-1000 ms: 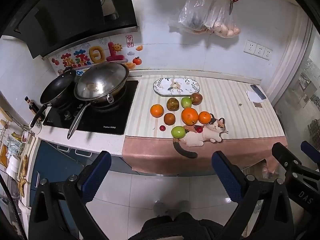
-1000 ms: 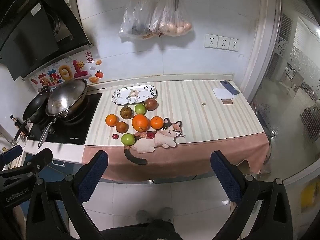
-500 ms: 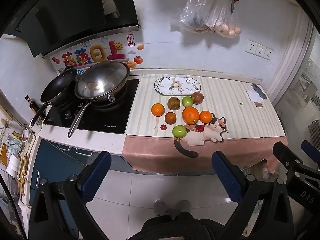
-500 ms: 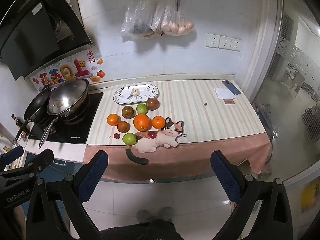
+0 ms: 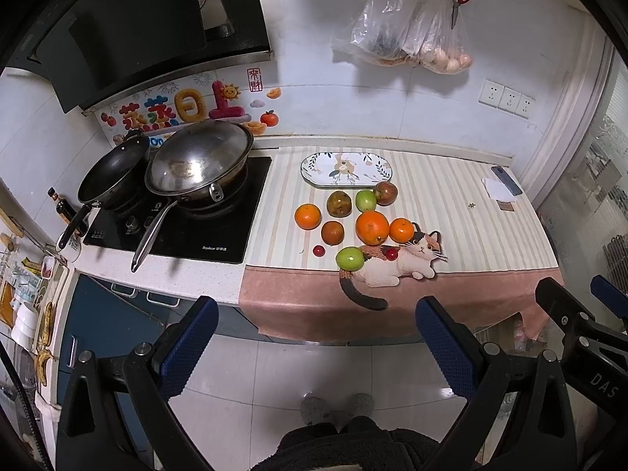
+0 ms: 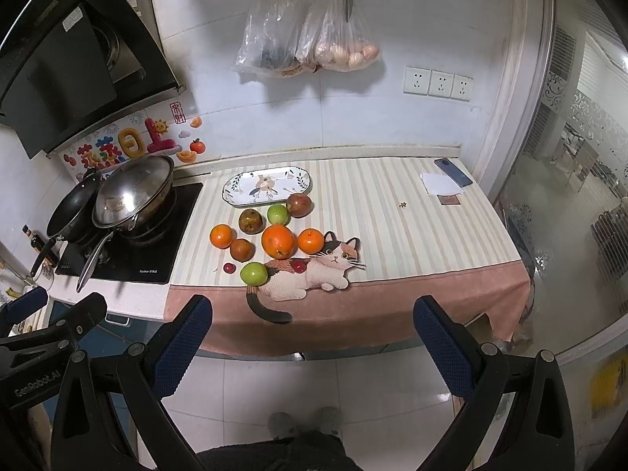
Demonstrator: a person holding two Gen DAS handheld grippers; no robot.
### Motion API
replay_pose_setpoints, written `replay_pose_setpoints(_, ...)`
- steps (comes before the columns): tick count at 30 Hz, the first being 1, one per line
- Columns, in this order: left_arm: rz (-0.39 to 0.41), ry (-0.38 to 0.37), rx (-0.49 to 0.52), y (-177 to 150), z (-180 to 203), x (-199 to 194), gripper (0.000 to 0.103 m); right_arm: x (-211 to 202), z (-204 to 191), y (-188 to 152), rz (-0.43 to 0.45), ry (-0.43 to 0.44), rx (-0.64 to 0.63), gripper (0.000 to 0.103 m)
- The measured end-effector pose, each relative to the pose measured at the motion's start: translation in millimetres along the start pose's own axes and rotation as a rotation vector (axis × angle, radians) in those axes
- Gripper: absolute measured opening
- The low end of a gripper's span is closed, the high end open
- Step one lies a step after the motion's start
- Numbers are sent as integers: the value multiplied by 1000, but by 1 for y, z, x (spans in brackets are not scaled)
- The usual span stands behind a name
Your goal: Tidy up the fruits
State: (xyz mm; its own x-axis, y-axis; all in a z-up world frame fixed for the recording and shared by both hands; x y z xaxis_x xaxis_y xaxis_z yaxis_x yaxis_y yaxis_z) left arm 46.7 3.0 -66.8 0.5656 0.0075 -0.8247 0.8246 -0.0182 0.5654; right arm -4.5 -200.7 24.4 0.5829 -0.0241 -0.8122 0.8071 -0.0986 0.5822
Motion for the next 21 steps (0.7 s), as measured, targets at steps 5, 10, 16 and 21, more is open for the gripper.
replay_pose_setpoints(5,-1,0,2,1,0,0,103,0,0,0,1,-2,-1,103)
replay_pose_setpoints(10,0,1,0,0,0,0,103,-1,0,4,1,-5,-7,103)
replay_pose_setpoints(16,2,1,-2,1,1,0,103,-1,-1,4,2,-5,-6,103)
replay_pose_setpoints(21,6,0,-2,4,3,-1,103,1,-1,7,2,-4,-5,103)
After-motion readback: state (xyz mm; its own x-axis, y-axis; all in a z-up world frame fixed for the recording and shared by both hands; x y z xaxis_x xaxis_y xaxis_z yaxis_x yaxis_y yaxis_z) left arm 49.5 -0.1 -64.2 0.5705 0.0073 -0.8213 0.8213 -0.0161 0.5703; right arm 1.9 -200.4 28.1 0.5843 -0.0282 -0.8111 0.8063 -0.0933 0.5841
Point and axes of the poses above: each gripper's, at about its wrist camera, not at the fingertips, and x roughly the way its jaws point, z to its right, y to its top, the point moved 8 cm from there along x, roughly the way its jaws point, and after that the axes turned 1 degree about -z, right-handed, at the moved point
